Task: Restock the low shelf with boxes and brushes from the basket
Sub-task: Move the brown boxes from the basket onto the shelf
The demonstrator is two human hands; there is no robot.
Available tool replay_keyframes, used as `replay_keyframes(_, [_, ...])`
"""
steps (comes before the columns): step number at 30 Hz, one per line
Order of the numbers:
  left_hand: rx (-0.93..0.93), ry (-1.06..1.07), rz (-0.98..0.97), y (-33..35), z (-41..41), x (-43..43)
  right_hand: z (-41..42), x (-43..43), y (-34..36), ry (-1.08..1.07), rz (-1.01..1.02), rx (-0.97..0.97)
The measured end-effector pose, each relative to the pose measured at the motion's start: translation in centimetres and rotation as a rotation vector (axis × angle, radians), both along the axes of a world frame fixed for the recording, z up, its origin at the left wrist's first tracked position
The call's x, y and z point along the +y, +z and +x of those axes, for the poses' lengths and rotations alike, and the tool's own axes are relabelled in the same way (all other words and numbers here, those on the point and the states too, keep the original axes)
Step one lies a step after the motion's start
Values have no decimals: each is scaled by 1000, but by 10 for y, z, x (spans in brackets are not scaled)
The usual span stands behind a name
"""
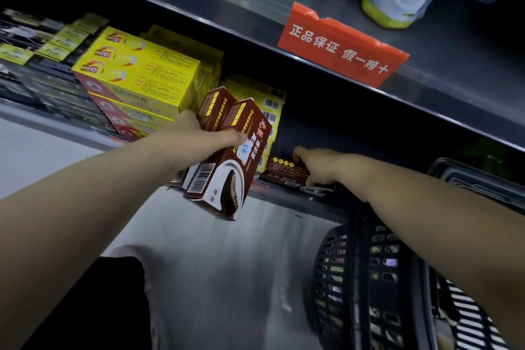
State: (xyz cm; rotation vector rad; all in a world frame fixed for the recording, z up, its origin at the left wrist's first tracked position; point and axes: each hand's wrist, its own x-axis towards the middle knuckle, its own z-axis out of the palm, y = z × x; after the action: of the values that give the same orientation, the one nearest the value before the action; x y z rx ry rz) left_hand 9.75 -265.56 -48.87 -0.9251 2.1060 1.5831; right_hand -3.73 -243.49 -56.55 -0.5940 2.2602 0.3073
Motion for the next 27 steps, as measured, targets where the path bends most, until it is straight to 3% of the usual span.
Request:
replay_keyframes(2, [-12,7,4,0,0,1,2,-5,9,-13,-16,36])
replay_keyframes(4, [-19,30,29,-1,0,3,4,-14,25,-157,-241,51])
replay_keyframes(5, [-17,53,50,-2,0,5,7,-20,36,-333,-420,-29])
replay_keyframes(7, [-1,105,108,-3,0,9,20,-32,59,-724,-725,-406])
replay_keyframes(9, [13,147,193,-4,-1,13,35,-36,76,-873,-843,-671])
replay_keyframes(14, [58,224,379,-4,-5,24,58,-40,89,-888,-891,-695])
replay_keyframes(19, [136,366,201,-14,-13,28,42,-27,96,-1087,-968,-674])
replay_keyframes(21, [141,364,234,-16,-14,29,43,-24,90,-1147,-969,-752])
replay_keyframes(24, [53,290,446,-15,-9,43,59,-30,71,-1082,-860,-828])
replay_keyframes(27, [53,344,422,-20,-11,45,56,-45,64,-1055,-856,-766])
